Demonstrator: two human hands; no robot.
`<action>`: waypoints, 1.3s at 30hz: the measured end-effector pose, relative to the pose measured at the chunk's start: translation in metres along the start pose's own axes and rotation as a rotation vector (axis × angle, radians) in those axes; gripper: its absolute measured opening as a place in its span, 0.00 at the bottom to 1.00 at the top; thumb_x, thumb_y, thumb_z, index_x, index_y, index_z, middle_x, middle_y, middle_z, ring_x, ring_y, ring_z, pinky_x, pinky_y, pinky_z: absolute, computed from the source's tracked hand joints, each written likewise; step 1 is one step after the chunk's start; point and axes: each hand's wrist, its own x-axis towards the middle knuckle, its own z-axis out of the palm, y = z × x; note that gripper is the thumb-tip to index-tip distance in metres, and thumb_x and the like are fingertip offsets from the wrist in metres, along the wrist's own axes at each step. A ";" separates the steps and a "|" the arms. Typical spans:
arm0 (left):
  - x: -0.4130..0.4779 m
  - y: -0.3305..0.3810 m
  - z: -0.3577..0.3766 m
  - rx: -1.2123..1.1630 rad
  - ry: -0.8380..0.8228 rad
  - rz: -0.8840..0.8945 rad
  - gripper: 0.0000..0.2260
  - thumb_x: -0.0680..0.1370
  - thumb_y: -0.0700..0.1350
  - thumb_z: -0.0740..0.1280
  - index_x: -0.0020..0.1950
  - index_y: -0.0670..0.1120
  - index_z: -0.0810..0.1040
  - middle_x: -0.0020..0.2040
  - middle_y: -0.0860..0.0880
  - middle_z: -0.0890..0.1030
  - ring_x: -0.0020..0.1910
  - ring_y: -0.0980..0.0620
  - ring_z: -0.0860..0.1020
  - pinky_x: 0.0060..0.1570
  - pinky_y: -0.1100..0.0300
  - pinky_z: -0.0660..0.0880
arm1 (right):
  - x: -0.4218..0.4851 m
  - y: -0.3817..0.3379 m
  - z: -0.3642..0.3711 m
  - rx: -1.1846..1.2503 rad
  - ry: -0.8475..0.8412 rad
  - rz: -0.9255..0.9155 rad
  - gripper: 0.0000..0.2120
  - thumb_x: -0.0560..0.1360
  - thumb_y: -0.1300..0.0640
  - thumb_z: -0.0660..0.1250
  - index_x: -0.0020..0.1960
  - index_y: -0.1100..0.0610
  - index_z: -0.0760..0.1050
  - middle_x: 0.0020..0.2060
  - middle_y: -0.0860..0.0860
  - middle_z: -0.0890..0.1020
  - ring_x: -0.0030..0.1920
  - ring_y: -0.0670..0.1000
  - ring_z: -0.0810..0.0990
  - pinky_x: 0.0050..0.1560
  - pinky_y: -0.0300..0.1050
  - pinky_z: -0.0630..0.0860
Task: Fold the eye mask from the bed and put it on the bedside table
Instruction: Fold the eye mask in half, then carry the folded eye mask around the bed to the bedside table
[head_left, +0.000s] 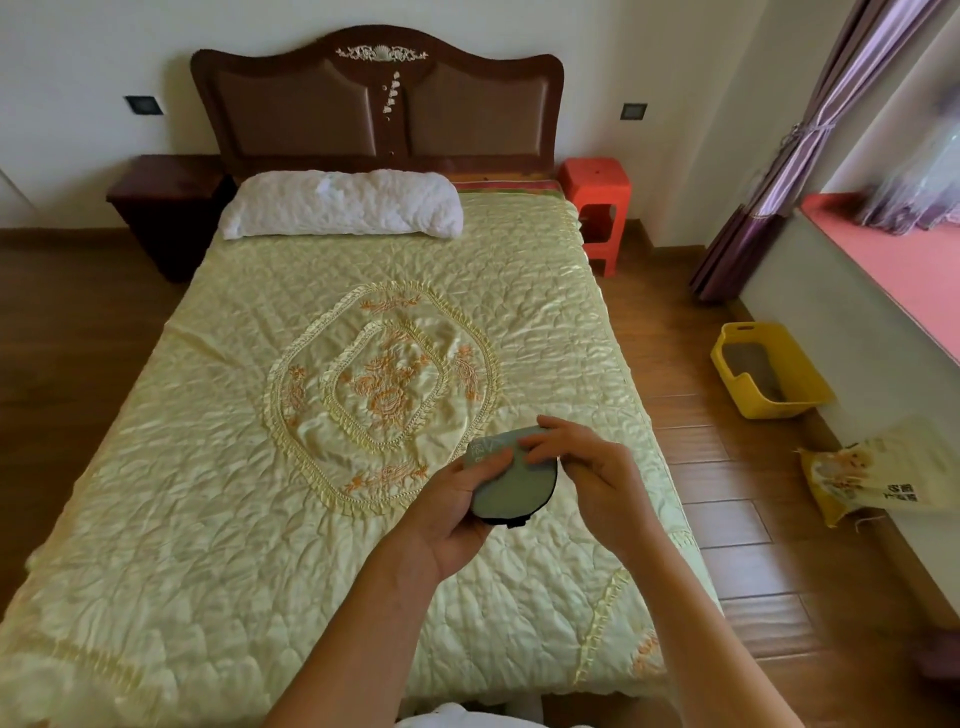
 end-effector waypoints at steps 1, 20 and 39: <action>0.000 -0.001 0.001 0.005 0.018 0.004 0.24 0.70 0.45 0.73 0.64 0.39 0.78 0.49 0.40 0.84 0.41 0.43 0.83 0.29 0.55 0.79 | -0.003 -0.002 -0.003 0.066 0.062 0.022 0.26 0.73 0.79 0.58 0.46 0.53 0.85 0.50 0.44 0.88 0.65 0.46 0.80 0.64 0.42 0.77; -0.009 -0.034 -0.025 0.049 0.231 0.075 0.09 0.73 0.38 0.74 0.53 0.40 0.83 0.44 0.43 0.87 0.40 0.48 0.85 0.31 0.58 0.80 | -0.042 0.000 0.029 0.364 0.059 0.637 0.10 0.77 0.55 0.71 0.56 0.58 0.83 0.50 0.57 0.88 0.52 0.55 0.88 0.59 0.53 0.82; -0.141 -0.072 -0.119 -0.472 0.879 0.524 0.13 0.74 0.39 0.73 0.58 0.44 0.80 0.52 0.43 0.86 0.48 0.48 0.85 0.43 0.58 0.82 | -0.038 -0.025 0.190 0.195 -0.772 0.555 0.12 0.74 0.51 0.72 0.52 0.57 0.85 0.47 0.56 0.89 0.51 0.57 0.87 0.58 0.58 0.83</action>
